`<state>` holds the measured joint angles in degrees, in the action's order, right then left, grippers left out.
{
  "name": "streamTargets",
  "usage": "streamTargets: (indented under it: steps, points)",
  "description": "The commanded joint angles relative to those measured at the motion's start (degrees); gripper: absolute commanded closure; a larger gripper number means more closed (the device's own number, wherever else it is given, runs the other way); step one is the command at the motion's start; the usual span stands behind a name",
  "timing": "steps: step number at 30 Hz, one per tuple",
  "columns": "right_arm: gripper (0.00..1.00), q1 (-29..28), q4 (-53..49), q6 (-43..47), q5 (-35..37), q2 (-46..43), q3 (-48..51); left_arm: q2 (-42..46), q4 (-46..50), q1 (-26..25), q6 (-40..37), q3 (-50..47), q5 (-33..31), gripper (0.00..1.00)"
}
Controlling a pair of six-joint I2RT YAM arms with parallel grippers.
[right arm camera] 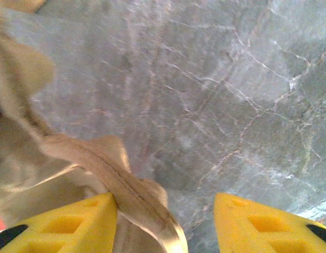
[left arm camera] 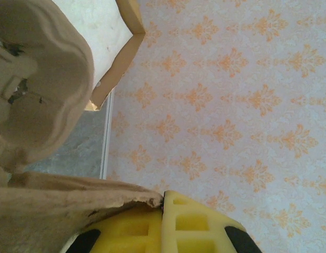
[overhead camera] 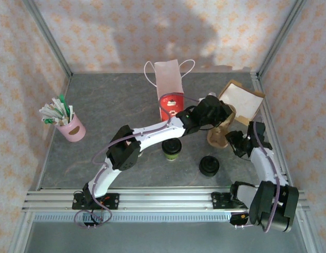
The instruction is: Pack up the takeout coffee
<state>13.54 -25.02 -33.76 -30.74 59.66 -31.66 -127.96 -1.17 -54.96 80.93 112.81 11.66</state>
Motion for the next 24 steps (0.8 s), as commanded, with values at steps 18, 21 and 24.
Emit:
streamTargets:
  steps: [18,21,24]
  points:
    - [0.51,6.1,-0.1,-0.7,-8.9,-0.4,-6.9,-2.1,-2.7,2.1,-5.0,4.9,7.0,1.0]
    - [0.5,6.8,-2.8,-0.8,-4.9,-2.0,-7.2,-2.8,-2.6,2.1,-6.5,6.1,8.1,1.0]
    - [0.49,7.0,-4.2,-1.5,-2.1,-4.1,-6.7,-5.5,1.6,2.2,-8.8,12.6,9.8,1.0]
